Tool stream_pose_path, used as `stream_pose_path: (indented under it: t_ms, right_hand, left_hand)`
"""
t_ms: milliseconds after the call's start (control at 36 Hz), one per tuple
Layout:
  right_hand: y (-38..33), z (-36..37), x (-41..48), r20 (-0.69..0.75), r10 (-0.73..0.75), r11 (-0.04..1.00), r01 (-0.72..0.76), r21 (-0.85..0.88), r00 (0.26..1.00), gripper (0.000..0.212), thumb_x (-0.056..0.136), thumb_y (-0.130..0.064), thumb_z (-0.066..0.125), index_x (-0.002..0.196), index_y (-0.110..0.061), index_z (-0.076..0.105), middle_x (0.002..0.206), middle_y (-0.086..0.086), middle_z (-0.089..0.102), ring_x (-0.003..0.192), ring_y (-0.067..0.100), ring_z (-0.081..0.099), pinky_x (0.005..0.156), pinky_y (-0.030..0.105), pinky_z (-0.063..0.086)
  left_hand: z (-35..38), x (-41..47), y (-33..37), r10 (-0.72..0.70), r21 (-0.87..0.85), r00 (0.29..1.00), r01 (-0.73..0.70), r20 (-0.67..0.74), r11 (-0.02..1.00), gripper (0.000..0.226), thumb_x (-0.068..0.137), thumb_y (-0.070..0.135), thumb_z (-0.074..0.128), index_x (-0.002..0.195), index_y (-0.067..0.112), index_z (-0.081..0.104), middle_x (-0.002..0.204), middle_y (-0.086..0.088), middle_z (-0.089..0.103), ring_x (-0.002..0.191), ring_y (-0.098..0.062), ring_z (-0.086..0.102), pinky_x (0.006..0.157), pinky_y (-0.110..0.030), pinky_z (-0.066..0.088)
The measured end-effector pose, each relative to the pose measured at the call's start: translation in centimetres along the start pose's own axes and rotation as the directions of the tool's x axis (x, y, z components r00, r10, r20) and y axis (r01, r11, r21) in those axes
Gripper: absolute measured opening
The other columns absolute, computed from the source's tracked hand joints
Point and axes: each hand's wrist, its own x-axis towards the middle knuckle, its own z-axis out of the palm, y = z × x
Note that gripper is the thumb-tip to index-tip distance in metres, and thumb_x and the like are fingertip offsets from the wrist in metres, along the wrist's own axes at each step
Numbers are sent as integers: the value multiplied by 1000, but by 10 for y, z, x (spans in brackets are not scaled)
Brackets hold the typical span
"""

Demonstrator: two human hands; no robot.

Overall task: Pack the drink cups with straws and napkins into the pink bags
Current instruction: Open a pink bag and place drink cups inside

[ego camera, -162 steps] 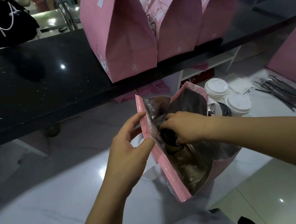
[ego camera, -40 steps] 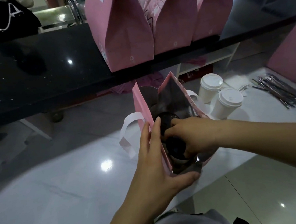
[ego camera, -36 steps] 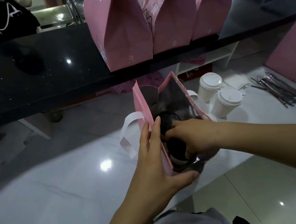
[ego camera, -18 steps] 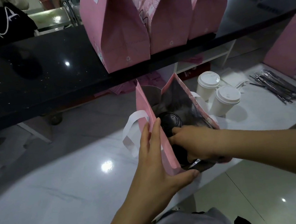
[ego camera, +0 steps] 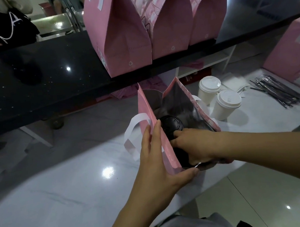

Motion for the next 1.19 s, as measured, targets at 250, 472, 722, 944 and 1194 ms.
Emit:
stream_pose_path:
  t_ms: [250, 472, 722, 944, 1194]
  right_hand:
    - [6, -1, -5, 1, 6, 1000, -6, 6, 1000, 60, 80, -25, 71, 136, -26, 51, 125, 7, 50, 109, 29, 55, 93, 42, 51]
    - [4, -3, -3, 44, 26, 1000, -26, -3, 999, 71, 72, -23, 79, 137, -27, 50, 127, 5, 50, 112, 29, 55, 92, 43, 52]
    - [7, -42, -32, -44, 61, 987, -53, 153, 997, 41, 91, -27, 65, 131, -29, 57, 127, -4, 60, 112, 19, 59, 96, 42, 50]
    - [-11, -55, -128, -526, 359, 878, -88, 470, 771, 50, 86, -64, 51, 133, -48, 51, 132, -30, 51, 116, -11, 46, 89, 10, 35]
    - [-32, 66, -156, -459, 827, 522, -140, 841, 325, 74, 88, -65, 53, 153, -45, 26, 165, -19, 9, 153, 5, 3, 122, 47, 18]
  left_hand:
    - [-4, 0, 0, -7, -19, 1000, 7, 15, 1000, 122, 71, 48, 86, 145, 65, -10, 159, 36, -13, 153, -3, 6, 120, -35, 31]
    - [-6, 1, 0, 6, -26, 999, -5, 32, 1000, 121, 72, 45, 86, 147, 64, -7, 160, 34, -10, 153, -3, 9, 121, -41, 33]
    - [-12, 4, -2, 23, 20, 997, -24, 72, 1000, 111, 76, 56, 79, 146, 68, -7, 159, 36, -20, 149, 7, -5, 109, -17, 10]
    - [-32, 12, 20, 160, 137, 977, -179, 139, 974, 92, 75, 68, 68, 145, 69, 8, 157, 38, -19, 148, 5, -16, 116, -34, 6]
    - [0, 1, 60, 461, 194, 884, -468, 80, 862, 77, 89, 56, 58, 155, 46, 18, 167, 18, -1, 153, -4, -12, 117, -29, 0]
